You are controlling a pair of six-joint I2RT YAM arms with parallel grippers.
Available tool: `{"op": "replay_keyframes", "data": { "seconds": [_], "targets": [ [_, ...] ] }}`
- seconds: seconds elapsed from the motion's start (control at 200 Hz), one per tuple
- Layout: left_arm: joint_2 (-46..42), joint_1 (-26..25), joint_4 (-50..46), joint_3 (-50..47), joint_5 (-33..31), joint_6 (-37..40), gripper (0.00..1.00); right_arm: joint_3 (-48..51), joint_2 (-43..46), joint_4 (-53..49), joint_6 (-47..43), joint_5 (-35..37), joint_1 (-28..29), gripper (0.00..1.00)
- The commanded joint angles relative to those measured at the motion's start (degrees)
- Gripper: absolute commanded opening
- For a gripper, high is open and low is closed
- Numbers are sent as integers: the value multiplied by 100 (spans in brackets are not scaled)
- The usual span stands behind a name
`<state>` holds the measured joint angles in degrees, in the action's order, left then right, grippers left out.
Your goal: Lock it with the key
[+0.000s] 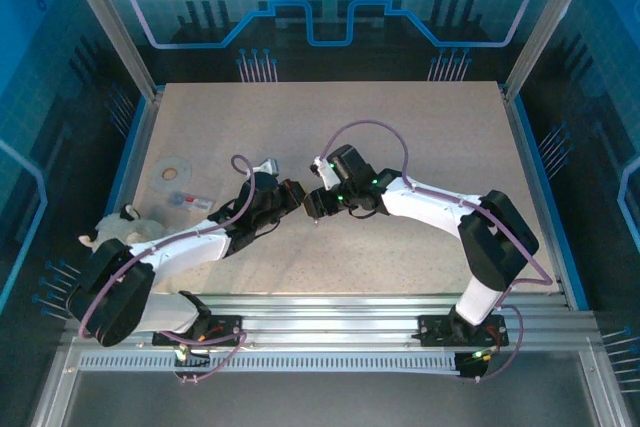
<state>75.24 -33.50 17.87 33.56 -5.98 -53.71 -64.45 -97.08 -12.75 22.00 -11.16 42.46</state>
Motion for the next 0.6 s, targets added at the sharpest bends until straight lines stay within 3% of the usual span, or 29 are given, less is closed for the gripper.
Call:
{"op": "replay_keyframes", "data": {
  "seconds": [0.0, 0.195, 0.595],
  "targets": [
    [-203, -28, 22, -69, -105, 17, 0, 37, 40, 115, -3, -135, 110, 49],
    [-264, -28, -8, -74, -123, 12, 0, 28, 21, 114, 5, -147, 130, 49],
    [-359, -33, -53, -104, -158, -1, 0, 10, -73, 141, 90, -184, 145, 37]
  ]
}}
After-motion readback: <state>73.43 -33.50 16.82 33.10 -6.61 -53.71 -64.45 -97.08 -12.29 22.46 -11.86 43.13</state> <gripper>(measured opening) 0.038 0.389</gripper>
